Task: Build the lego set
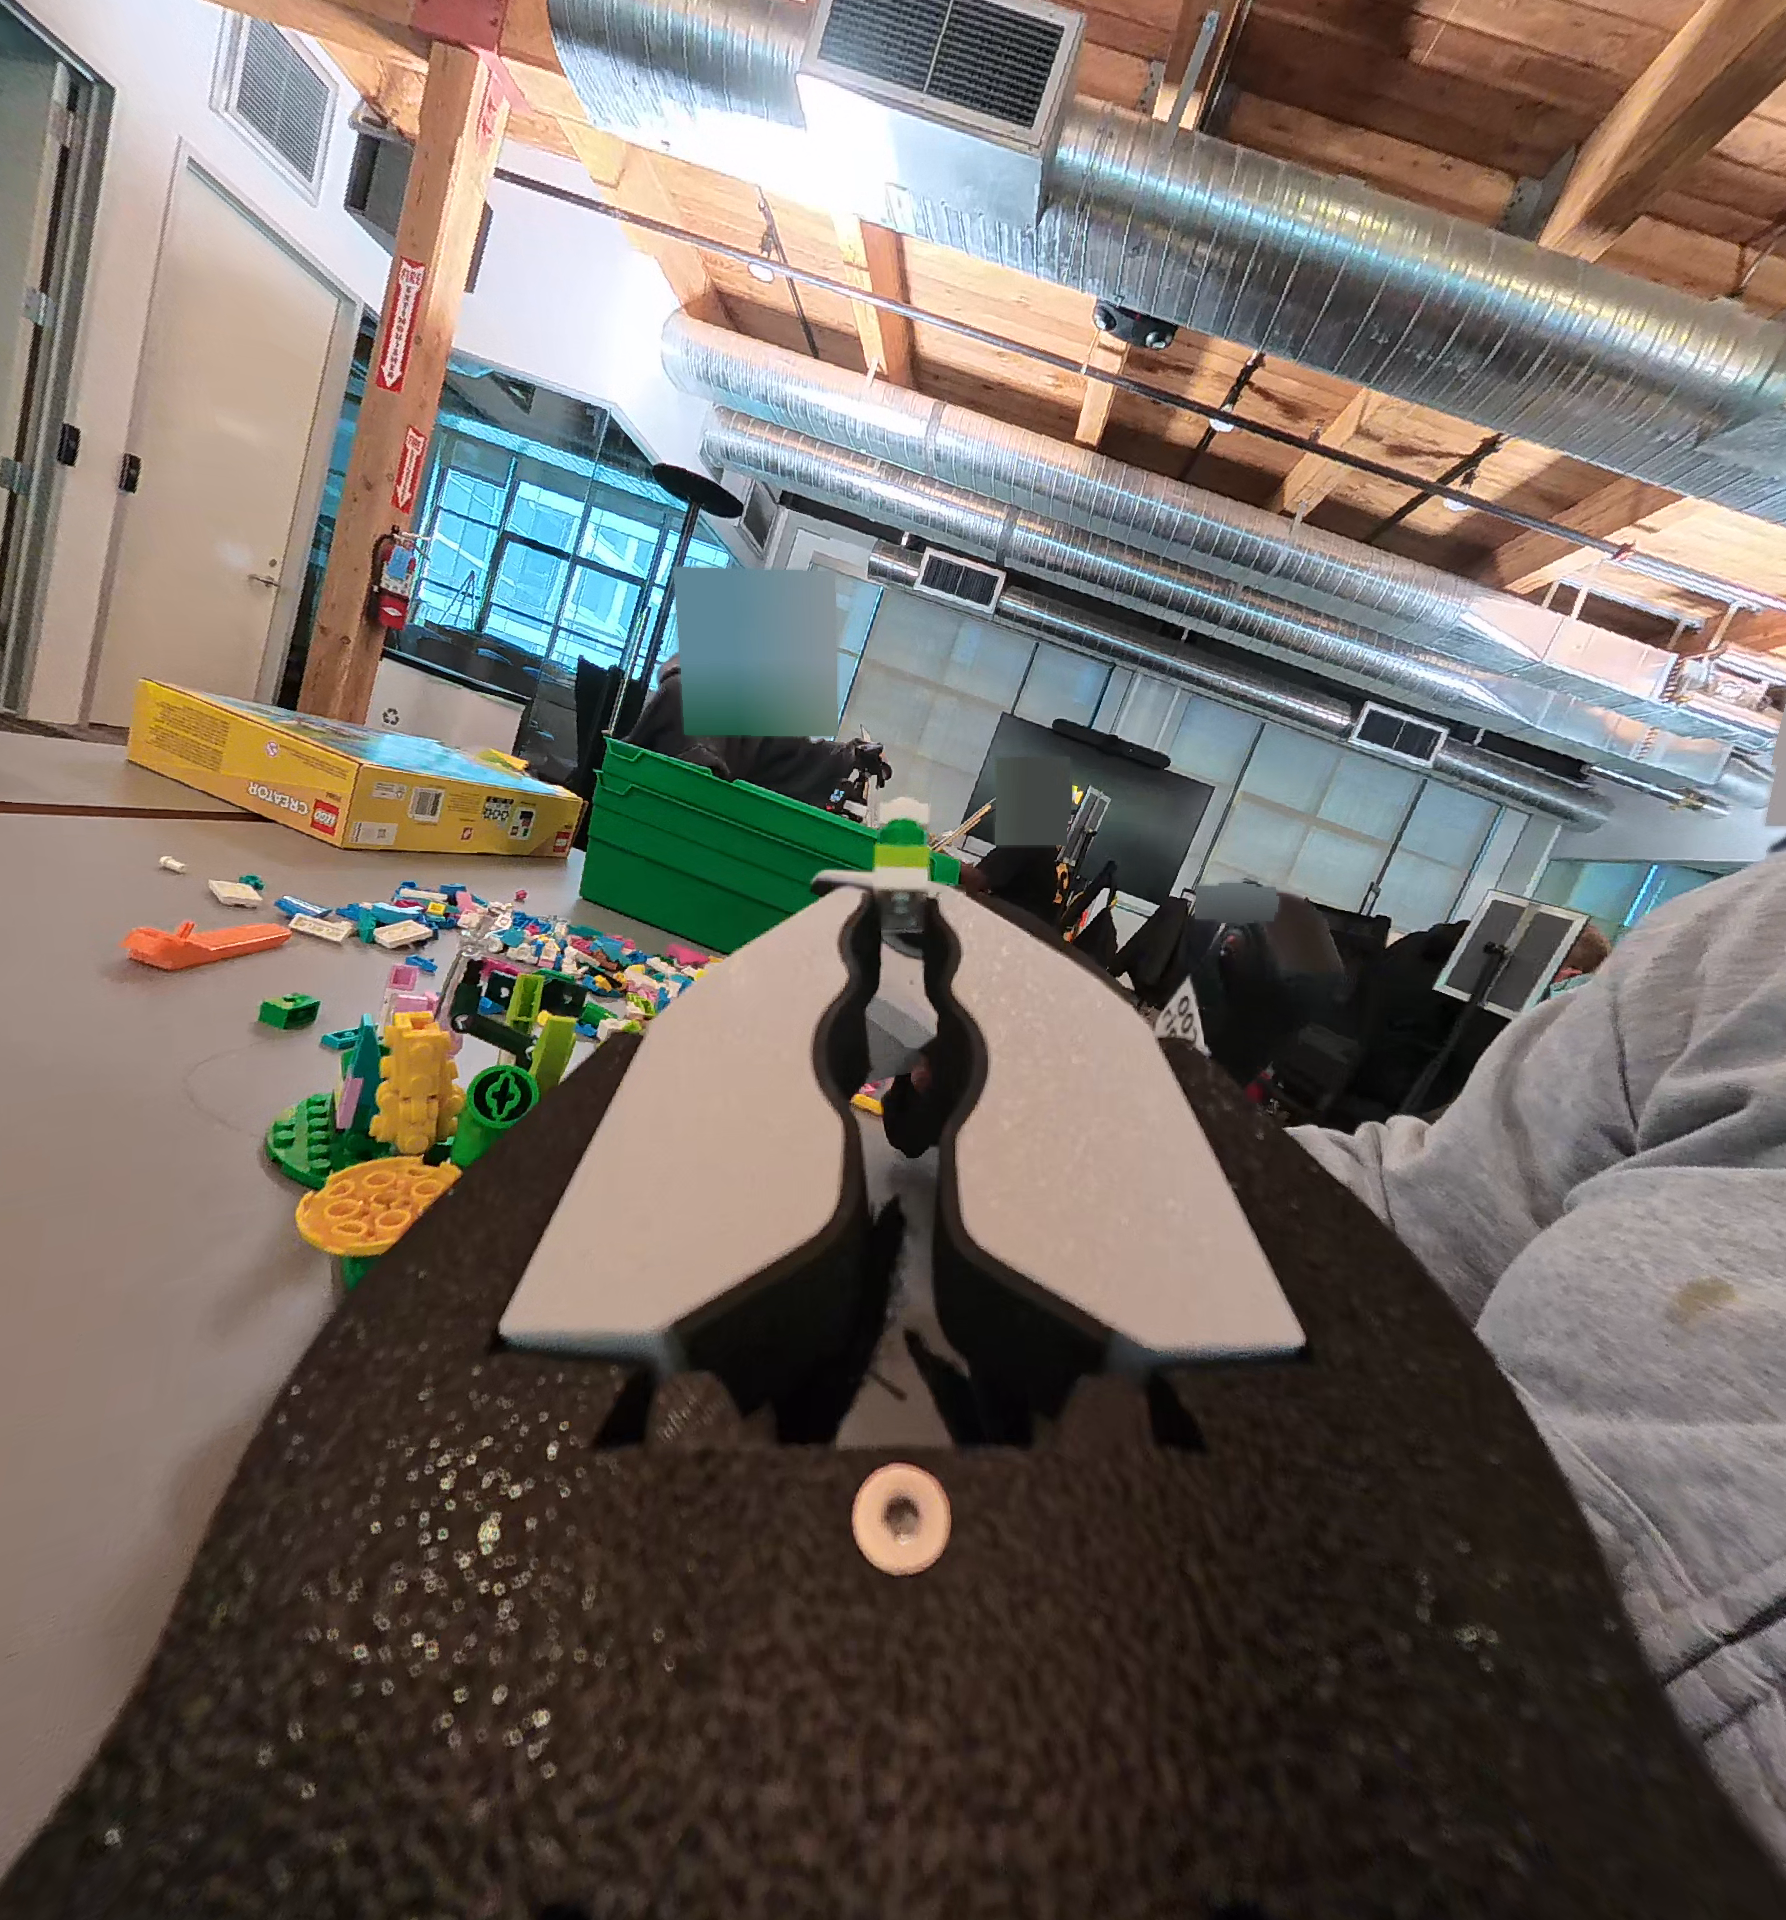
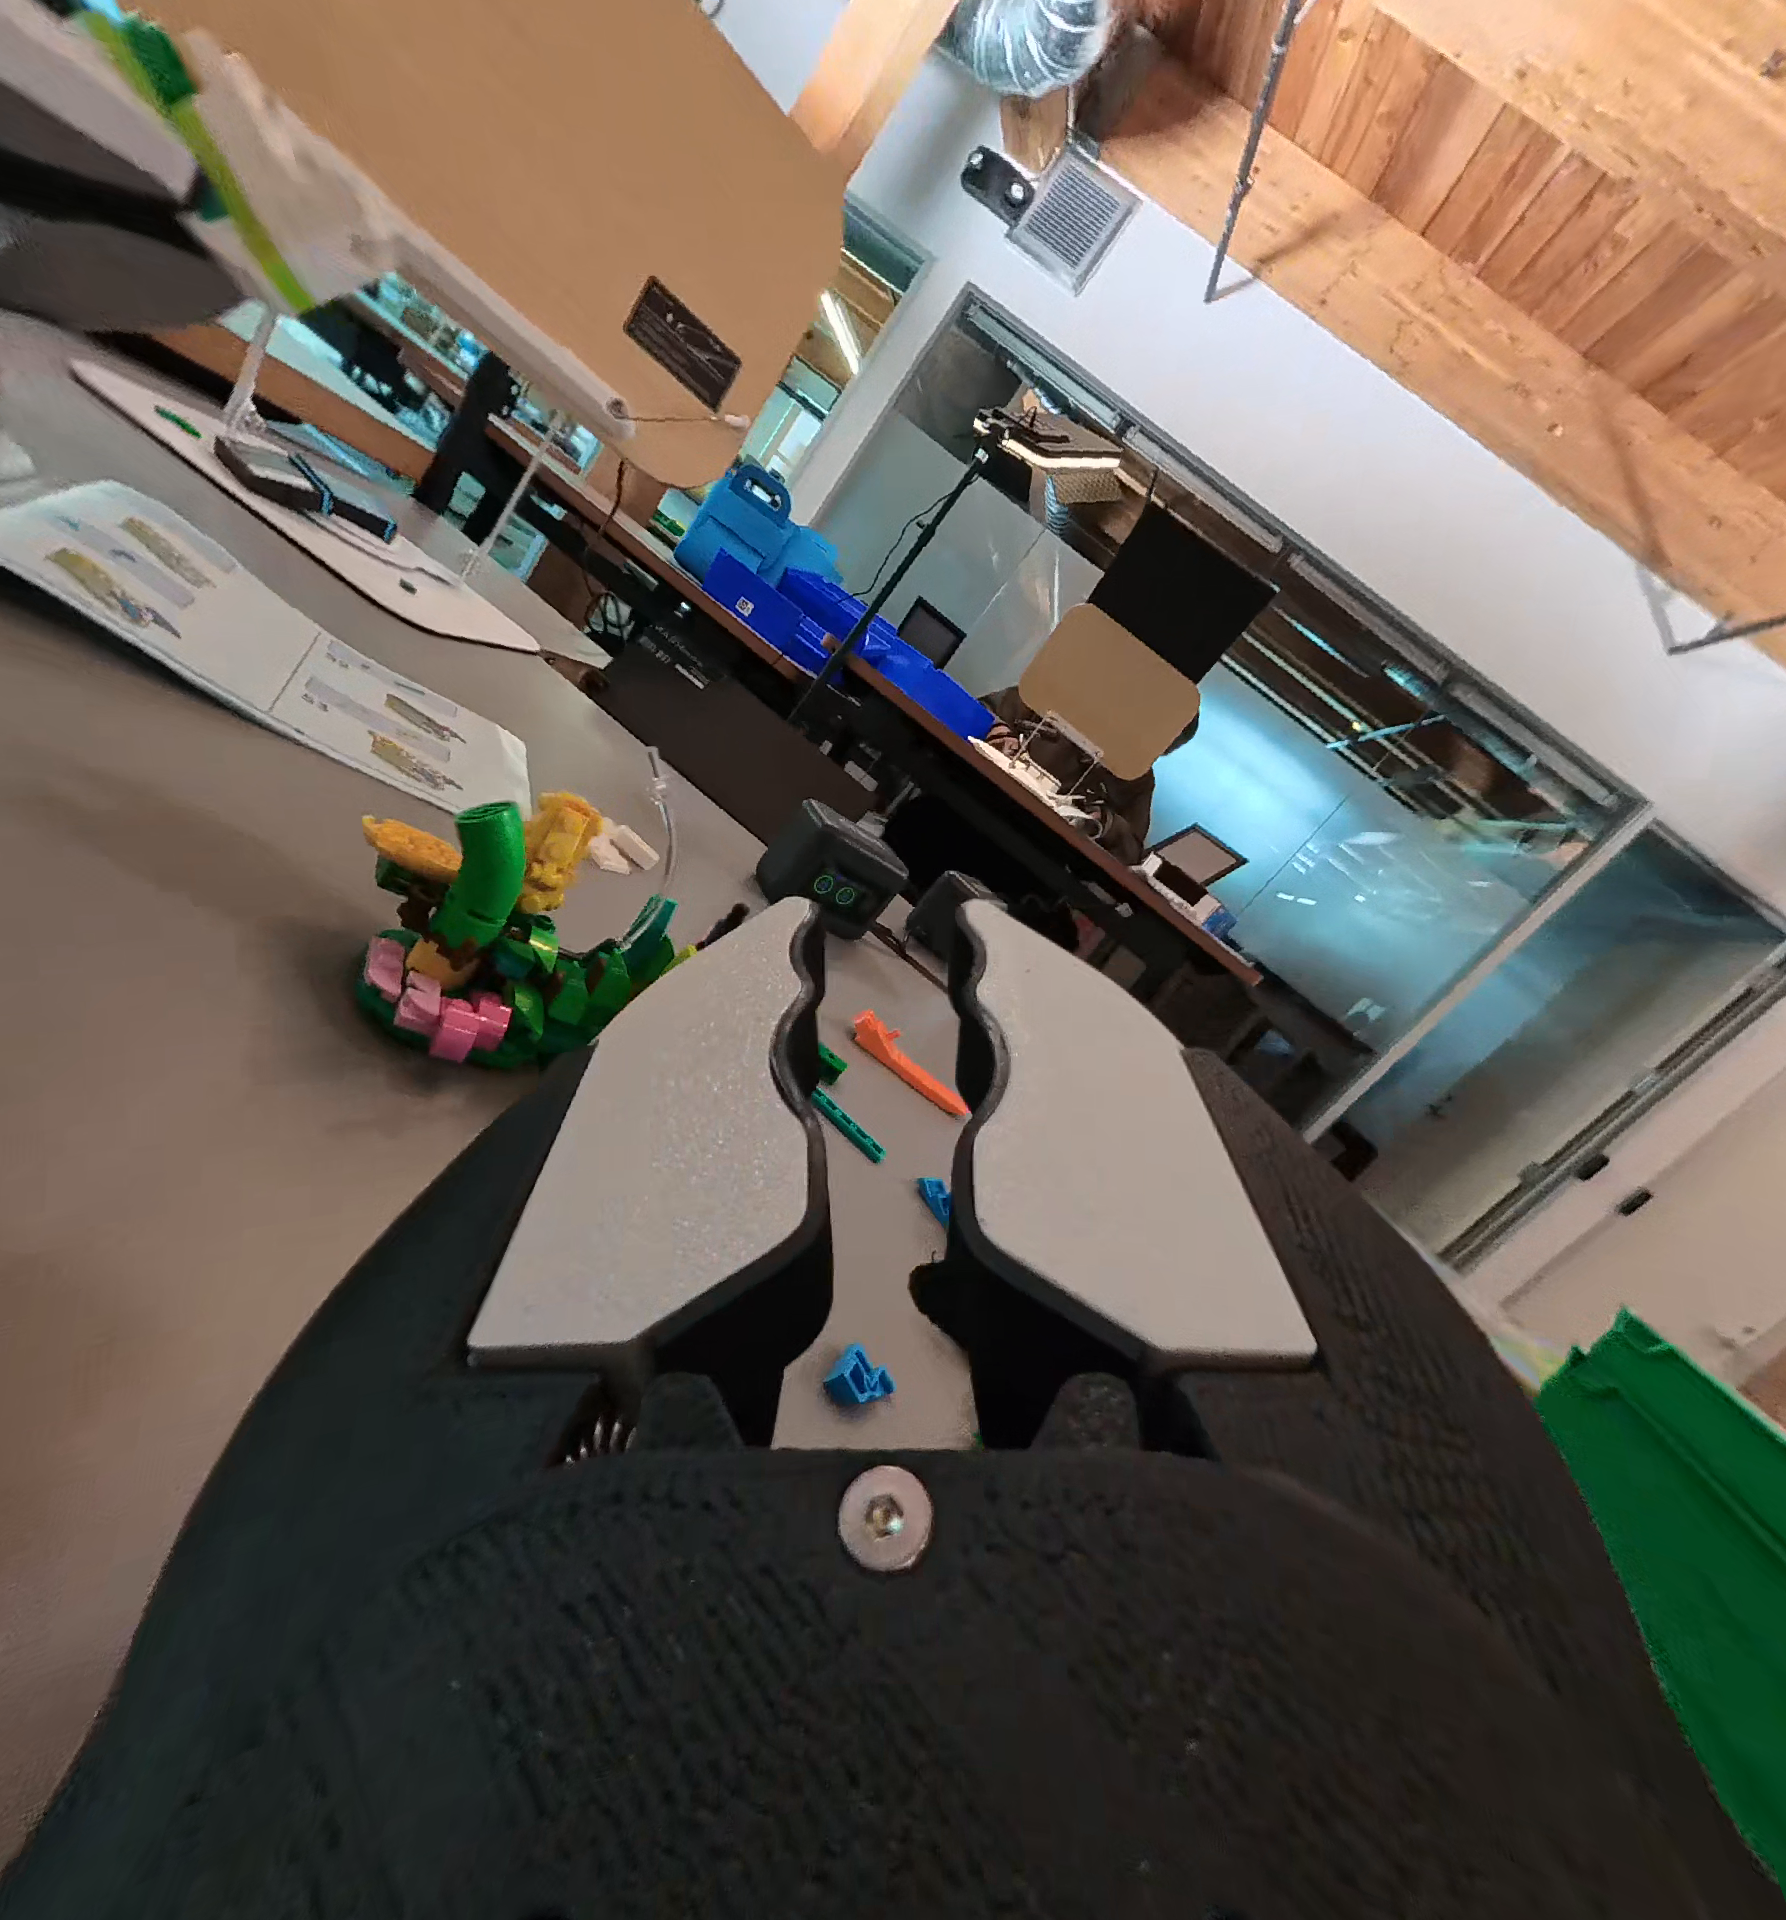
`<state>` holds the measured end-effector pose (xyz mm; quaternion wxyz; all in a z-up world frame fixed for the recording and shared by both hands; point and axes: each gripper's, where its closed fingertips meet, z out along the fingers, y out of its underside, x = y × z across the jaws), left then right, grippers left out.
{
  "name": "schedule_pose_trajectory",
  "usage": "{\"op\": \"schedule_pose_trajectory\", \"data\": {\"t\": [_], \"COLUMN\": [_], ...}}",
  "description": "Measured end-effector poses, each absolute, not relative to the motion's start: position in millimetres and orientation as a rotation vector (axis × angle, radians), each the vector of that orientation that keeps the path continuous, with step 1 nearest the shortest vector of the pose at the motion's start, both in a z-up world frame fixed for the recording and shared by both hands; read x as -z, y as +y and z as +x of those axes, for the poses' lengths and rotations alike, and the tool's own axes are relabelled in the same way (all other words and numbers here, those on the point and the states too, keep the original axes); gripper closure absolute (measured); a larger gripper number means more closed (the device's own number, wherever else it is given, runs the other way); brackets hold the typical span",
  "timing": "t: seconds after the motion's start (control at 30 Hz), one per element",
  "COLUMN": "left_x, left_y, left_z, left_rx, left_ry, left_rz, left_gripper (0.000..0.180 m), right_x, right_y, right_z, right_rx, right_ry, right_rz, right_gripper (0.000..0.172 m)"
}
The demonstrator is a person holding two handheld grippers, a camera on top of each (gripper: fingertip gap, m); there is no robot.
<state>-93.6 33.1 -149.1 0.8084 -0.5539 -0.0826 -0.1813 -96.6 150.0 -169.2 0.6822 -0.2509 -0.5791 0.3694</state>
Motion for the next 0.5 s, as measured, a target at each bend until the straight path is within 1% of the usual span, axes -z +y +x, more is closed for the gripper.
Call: {"op": "schedule_pose_trajectory", "data": {"t": [0.23,0.5], "left_x": [150.4,153.9], "left_y": [34.3,38.1], "left_z": [-91.8,-87.4], "left_rx": [0.381,0.353], "left_ry": [-0.168,-0.145], "left_rz": [-1.197,-1.235], "left_gripper": [0.173,0.173], "right_x": [166.5,173.9], "right_y": [157.9,149.3], "right_z": [-95.4,-93.9], "right_rx": [-0.893,-0.804], "right_ry": [-1.283,-1.34], "right_rz": [-0.615,-0.502], "right_gripper": [0.153,0.167]}}
